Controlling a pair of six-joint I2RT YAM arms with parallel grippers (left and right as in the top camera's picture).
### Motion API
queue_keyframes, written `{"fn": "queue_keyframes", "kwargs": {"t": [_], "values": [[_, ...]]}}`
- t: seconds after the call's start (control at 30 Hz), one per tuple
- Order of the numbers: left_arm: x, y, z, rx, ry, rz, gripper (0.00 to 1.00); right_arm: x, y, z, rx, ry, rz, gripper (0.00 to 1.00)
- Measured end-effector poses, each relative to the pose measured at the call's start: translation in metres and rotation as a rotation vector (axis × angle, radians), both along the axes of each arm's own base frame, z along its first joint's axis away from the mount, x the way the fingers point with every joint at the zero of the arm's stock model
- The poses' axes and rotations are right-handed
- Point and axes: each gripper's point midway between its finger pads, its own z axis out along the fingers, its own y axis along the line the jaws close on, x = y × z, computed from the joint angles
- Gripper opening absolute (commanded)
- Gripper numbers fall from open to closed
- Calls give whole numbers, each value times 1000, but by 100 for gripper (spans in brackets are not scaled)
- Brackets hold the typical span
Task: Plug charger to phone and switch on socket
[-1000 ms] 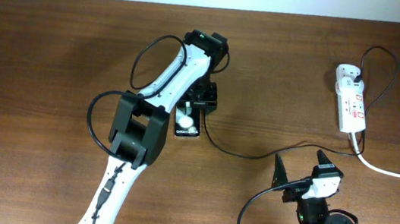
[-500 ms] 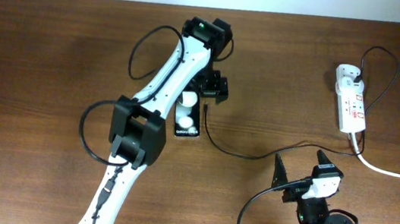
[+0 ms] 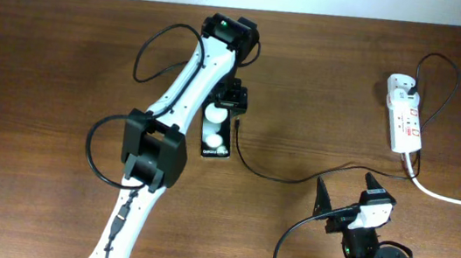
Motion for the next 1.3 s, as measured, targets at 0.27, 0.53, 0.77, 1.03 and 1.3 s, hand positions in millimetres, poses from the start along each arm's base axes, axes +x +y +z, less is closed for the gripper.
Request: {"fn": "queue_keyframes", "kwargs": {"t": [0.27, 0.53, 0.77, 1.03, 1.3], "values": [[-1, 5, -3, 18, 8, 1, 98, 0, 0, 0, 0, 0, 0, 99], [-30, 21, -33, 97, 150, -38, 96, 0, 0, 0, 1, 0, 0, 99], [-29, 13, -40, 91, 132, -55, 99, 0, 0, 0, 0, 0, 0, 99], [-25, -8, -44, -5, 111, -54, 99, 0, 0, 0, 1, 0, 0, 99], [-28, -16, -45, -58, 110, -21, 99, 0, 0, 0, 0, 0, 0, 99]]}}
